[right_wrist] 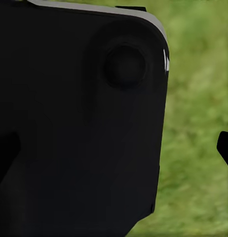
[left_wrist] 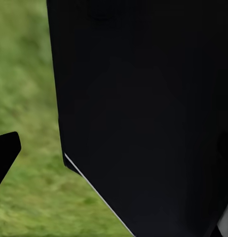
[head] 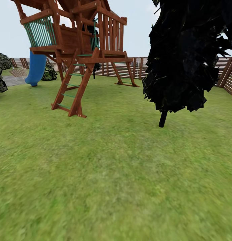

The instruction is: Take the three Easter eggs out of the wicker basket on the lawn in the garden, then place them on the lawn next to a single tree (choose any tree) so that all three eggs are next to the same tree and none are left in the basket.

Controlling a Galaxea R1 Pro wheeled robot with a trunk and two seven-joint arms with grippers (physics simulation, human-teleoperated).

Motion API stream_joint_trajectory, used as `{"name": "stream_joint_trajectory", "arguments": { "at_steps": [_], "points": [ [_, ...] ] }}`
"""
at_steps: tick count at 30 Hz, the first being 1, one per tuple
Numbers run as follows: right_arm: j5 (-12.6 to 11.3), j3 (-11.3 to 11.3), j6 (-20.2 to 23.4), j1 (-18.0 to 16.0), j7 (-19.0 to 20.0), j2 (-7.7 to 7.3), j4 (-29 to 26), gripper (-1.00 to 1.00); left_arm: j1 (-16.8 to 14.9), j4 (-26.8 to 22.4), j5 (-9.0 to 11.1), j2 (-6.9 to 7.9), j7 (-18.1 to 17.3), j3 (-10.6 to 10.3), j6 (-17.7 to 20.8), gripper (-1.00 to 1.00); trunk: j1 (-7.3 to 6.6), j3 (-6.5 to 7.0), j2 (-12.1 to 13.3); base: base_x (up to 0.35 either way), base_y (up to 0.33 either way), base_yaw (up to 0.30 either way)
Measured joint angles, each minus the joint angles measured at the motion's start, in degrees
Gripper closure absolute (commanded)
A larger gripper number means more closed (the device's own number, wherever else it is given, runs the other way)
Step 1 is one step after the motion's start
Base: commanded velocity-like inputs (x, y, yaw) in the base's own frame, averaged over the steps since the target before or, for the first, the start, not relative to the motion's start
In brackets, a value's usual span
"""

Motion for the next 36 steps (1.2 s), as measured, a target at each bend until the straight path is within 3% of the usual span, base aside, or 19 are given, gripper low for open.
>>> {"name": "stream_joint_trajectory", "arguments": {
  "at_steps": [8,11,17,24,30,36],
  "points": [
    [0.0,0.0,-0.01,0.0,0.0,0.08,-0.03,-1.0,0.0,-0.21,0.02,0.0,0.17,0.05,-0.02,-1.0,0.0,0.0,0.0,0.0,0.0,0.0],
    [0.0,0.0,-0.02,-0.03,0.02,0.08,-0.26,-1.0,0.0,-1.06,0.1,-0.07,0.31,0.06,-0.16,-1.0,0.65,-0.53,-1.19,0.0,0.0,0.0],
    [-0.07,-0.04,0.24,-0.09,-0.17,0.09,-5.52,-1.0,0.0,-2.99,0.1,-0.45,-0.04,0.04,-0.15,-1.0,1.97,-1.61,-3.6,0.0,0.0,0.0],
    [-0.01,0.0,-0.03,-0.09,-0.24,0.12,-6.42,-1.0,0.0,-4.4,0.16,-0.43,-0.1,0.11,-0.06,-1.0,1.97,-1.62,-3.61,0.047,0.0,0.0],
    [0.04,0.04,-0.1,-0.09,-0.24,-0.01,-6.6,-1.0,-0.09,-6.91,4.9,1.64,0.0,6.52,-0.07,-1.0,1.94,-1.62,-3.61,0.308,0.0,0.0],
    [0.01,0.9,-0.15,-0.09,-0.29,-0.01,-5.76,-1.0,-0.09,-6.46,6.38,1.8,0.05,8.15,-0.14,-1.0,1.94,-1.62,-3.61,0.337,0.0,0.0]
  ]
}}
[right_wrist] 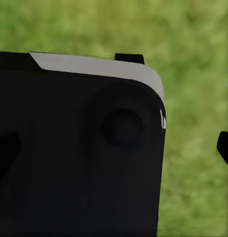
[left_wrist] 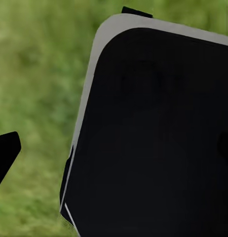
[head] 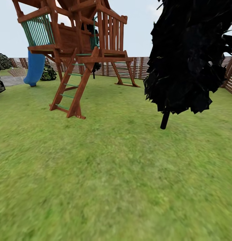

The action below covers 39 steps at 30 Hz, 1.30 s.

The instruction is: Take the three Easter eggs out of the wicker basket on the lawn in the garden, then place them on the lawn next to a single tree (choose any tree) so that all three eggs are next to the same tree and none are left in the basket.

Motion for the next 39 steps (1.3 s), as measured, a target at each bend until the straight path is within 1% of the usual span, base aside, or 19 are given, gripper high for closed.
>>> {"name": "stream_joint_trajectory", "arguments": {
  "at_steps": [4,15,22,35,39],
  "points": [
    [-0.01,0.38,-0.32,0.0,-0.02,-0.02,0.07,-1.0,0.01,0.15,0.13,0.15,0.01,0.13,0.0,-1.0,0.0,0.0,0.0,0.339,0.0,0.0],
    [-0.14,0.46,-0.35,0.0,-0.03,0.2,0.08,-1.0,0.01,0.24,-0.17,-0.32,-0.05,-0.05,-0.01,-1.0,0.0,0.0,0.0,0.339,0.0,0.001],
    [-0.23,0.46,-0.39,-0.01,-0.03,0.16,0.1,-1.0,0.02,0.24,-0.24,-0.4,-0.04,-0.08,0.03,-1.0,0.0,-0.32,0.0,0.339,0.0,0.176],
    [-0.26,0.46,-0.19,0.0,-0.03,-0.12,0.36,-1.0,-0.01,0.26,-0.24,-0.46,-0.03,-0.09,0.05,-1.0,0.0,-0.4,0.0,0.339,0.0,0.008],
    [-0.13,0.46,-0.29,0.0,-0.03,0.01,0.4,-1.0,0.01,0.26,-0.24,-0.45,-0.03,-0.08,0.02,-1.0,0.0,-0.4,0.0,0.339,0.0,0.0]
  ]
}}
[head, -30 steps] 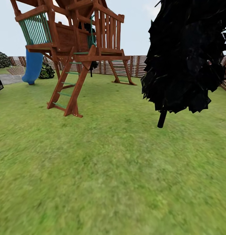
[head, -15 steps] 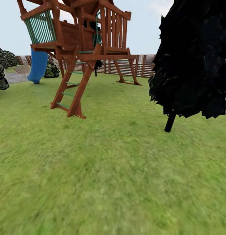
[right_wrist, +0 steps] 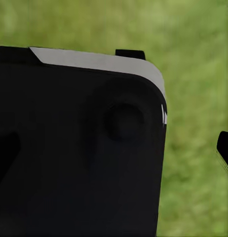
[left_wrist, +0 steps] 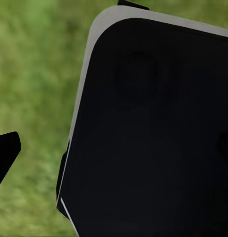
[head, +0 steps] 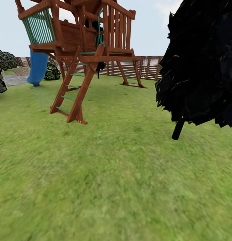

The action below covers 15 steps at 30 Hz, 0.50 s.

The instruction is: Take the three Easter eggs out of the wicker basket on the lawn in the garden, then place them on the lawn next to a single tree (choose any tree) so that all three eggs are next to the same tree and none are left in the basket.

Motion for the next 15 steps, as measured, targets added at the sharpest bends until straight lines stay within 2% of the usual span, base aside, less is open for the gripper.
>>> {"name": "stream_joint_trajectory", "arguments": {
  "at_steps": [9,15],
  "points": [
    [0.08,-0.07,-0.1,0.0,0.0,-0.03,-0.23,-1.0,-0.01,0.0,0.08,0.04,0.05,0.0,0.0,-1.0,0.0,0.0,0.0,0.339,0.0,0.001],
    [0.11,-0.08,-0.44,-0.01,0.0,-0.1,-0.2,-1.0,0.01,-0.01,0.08,0.02,0.04,0.0,-0.01,-1.0,0.0,0.0,0.0,0.339,0.0,0.173]
  ]
}}
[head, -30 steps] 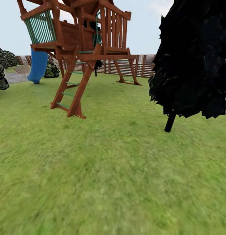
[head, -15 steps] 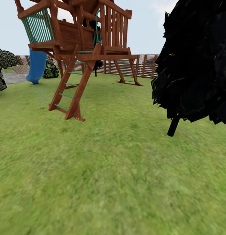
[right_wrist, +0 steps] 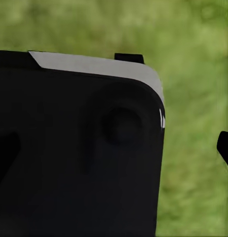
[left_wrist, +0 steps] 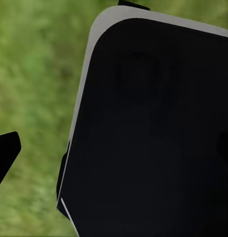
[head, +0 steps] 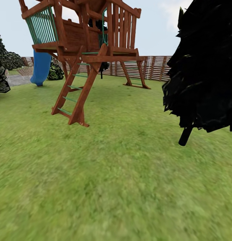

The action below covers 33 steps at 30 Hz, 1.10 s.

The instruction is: Take the three Easter eggs out of the wicker basket on the lawn in the garden, then place them on the lawn next to a single tree (choose any tree) so that all three eggs are next to the same tree and none are left in the basket.

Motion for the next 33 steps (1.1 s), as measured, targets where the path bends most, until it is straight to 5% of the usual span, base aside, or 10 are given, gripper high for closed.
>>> {"name": "stream_joint_trajectory", "arguments": {
  "at_steps": [33],
  "points": [
    [0.0,0.08,-0.1,0.01,0.0,0.12,0.15,-1.0,-0.01,0.02,0.01,-0.03,0.01,0.0,0.06,-1.0,0.0,0.0,0.0,0.339,0.0,0.006]
  ]
}}
